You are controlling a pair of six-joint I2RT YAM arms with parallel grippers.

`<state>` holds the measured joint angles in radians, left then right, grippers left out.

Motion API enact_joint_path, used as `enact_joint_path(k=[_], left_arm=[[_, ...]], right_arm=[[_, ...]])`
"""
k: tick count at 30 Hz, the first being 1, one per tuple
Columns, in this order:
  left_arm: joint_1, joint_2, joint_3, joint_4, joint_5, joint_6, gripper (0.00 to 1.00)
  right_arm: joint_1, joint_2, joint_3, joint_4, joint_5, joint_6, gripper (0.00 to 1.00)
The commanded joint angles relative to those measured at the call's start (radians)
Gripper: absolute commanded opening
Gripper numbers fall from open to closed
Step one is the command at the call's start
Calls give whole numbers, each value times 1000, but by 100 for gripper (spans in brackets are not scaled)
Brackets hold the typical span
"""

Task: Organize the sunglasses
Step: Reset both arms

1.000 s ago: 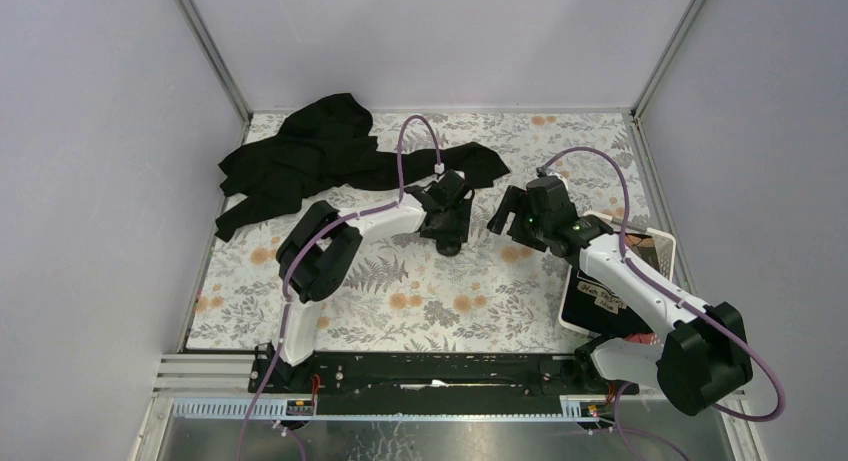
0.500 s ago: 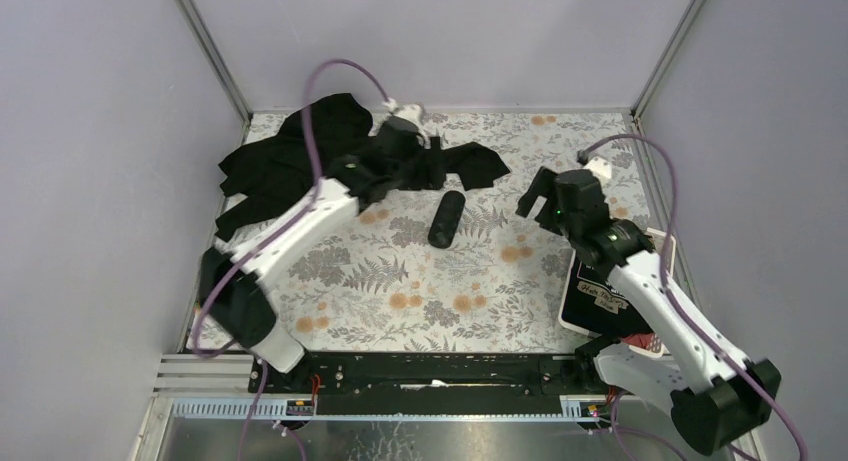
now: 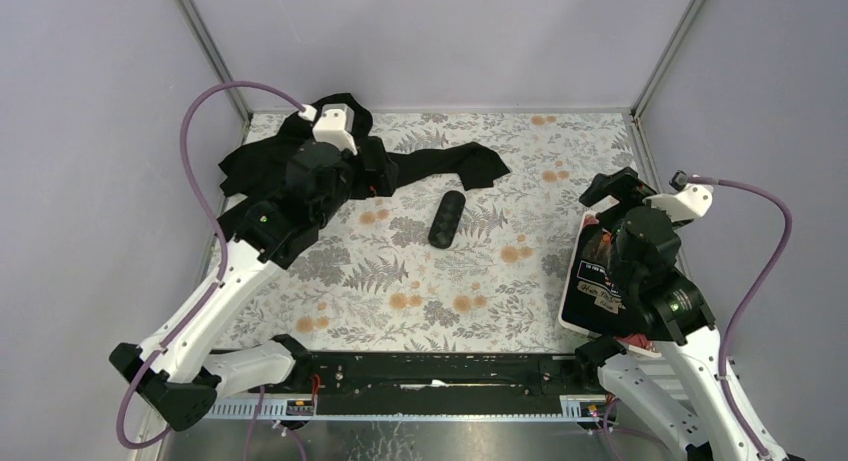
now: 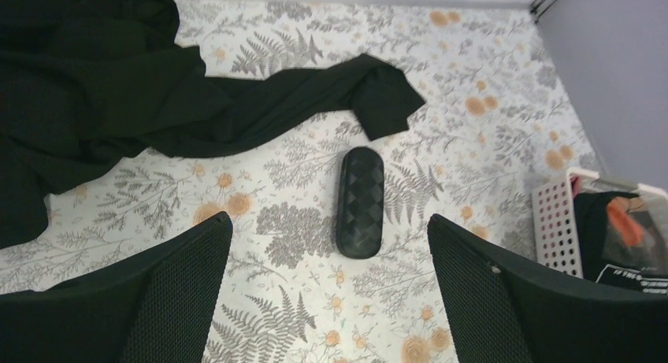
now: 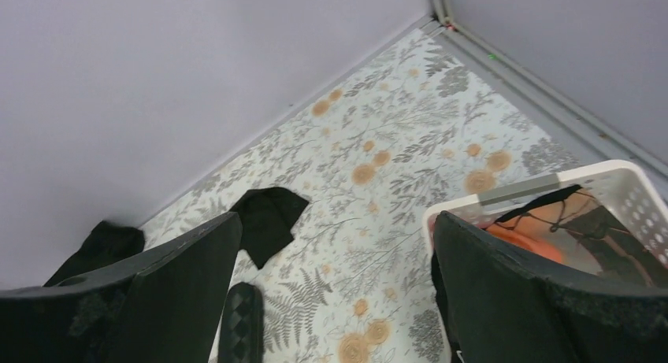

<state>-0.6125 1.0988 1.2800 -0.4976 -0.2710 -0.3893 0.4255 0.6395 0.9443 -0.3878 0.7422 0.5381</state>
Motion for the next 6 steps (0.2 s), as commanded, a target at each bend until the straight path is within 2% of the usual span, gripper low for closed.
enact_joint_path(k=[1,6], left_arm=[[0,12,-36,-13,-6,20,97],[0,10,-36,-7,-13,27,97]], right_arm=[[-2,16,-29,55,132,-14,100],[-2,61,-3,-2,120,24,100]])
